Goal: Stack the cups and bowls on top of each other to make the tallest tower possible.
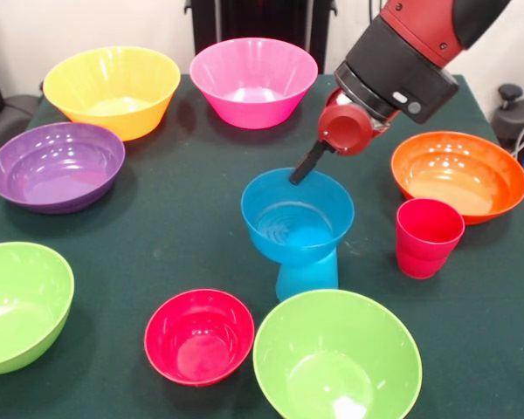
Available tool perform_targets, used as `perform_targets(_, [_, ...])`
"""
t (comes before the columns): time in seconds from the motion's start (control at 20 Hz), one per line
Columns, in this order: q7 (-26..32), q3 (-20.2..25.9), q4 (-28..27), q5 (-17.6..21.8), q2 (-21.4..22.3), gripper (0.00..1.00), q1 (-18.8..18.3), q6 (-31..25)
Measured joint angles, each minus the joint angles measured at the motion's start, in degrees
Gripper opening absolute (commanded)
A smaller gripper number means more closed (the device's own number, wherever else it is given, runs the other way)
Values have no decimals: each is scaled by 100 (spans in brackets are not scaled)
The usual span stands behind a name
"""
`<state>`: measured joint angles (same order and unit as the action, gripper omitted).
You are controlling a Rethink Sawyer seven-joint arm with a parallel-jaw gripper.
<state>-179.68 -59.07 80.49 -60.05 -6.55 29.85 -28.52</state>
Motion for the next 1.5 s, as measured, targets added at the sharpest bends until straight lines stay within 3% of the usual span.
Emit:
perform_targets(0.95, [0,1,-51,155,-35,0,-183,0])
perform_targets(1.5, [0,-26,-413,157,-68,0,-334,0])
